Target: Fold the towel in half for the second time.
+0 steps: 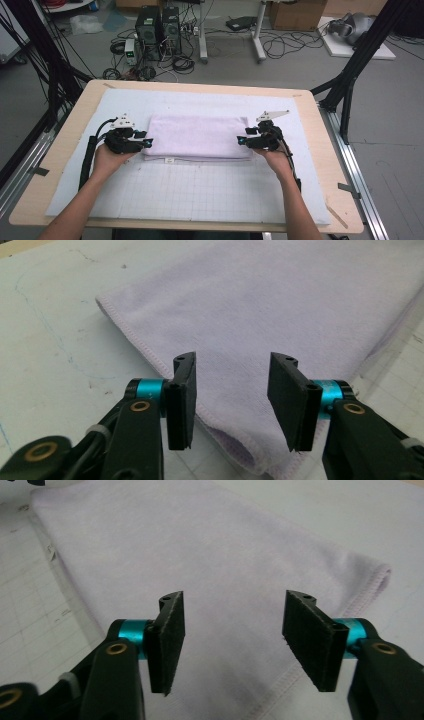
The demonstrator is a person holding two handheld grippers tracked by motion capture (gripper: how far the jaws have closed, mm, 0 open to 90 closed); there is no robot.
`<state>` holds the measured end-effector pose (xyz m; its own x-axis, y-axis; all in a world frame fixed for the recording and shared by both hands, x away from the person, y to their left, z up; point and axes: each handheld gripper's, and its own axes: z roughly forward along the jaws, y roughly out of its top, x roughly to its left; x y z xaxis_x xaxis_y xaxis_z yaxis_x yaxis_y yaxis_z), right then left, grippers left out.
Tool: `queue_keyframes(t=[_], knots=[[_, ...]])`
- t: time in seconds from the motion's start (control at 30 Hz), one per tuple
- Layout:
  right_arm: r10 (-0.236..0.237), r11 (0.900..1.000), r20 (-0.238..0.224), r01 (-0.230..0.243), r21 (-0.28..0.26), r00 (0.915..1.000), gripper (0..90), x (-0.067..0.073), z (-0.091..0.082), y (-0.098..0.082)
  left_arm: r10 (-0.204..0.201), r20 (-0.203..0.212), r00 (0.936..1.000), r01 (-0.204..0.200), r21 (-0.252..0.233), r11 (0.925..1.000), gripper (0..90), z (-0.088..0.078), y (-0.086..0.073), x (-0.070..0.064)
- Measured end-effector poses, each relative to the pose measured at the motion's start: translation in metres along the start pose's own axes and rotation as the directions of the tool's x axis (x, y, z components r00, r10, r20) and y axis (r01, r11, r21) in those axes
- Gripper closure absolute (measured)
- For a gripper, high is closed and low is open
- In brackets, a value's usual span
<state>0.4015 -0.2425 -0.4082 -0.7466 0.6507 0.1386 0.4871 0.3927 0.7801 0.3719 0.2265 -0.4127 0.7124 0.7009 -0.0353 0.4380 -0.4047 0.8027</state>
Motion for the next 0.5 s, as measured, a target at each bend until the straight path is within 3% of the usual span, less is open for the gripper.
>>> queue_keyframes(t=[0.1, 0.23, 0.4, 0.5], knots=[[-0.014, 1.000, 0.005, 0.014, 0.011, 0.9999, 35.5, 0.004, 0.002, -0.004, 0.015, 0.009, 0.9998, -0.015, -0.007, 0.9999, 53.4, -0.002, -0.001, -0.004], [-0.013, 1.000, 0.003, 0.013, -0.013, 0.9999, 33.0, 0.009, 0.000, -0.010, 0.024, 0.012, 0.9996, -0.024, -0.006, 0.9997, 52.1, -0.003, -0.003, -0.008], [-0.020, 0.999, -0.013, 0.019, -0.032, 0.9997, 28.9, 0.015, -0.003, -0.011, 0.012, 0.006, 0.9999, -0.012, -0.015, 0.9998, 40.0, -0.007, -0.004, -0.012], [-0.031, 0.999, -0.005, 0.031, -0.037, 0.9995, 24.5, 0.019, -0.005, -0.010, 0.012, 0.005, 0.9999, -0.012, -0.014, 0.9998, 37.8, -0.009, -0.006, -0.013]])
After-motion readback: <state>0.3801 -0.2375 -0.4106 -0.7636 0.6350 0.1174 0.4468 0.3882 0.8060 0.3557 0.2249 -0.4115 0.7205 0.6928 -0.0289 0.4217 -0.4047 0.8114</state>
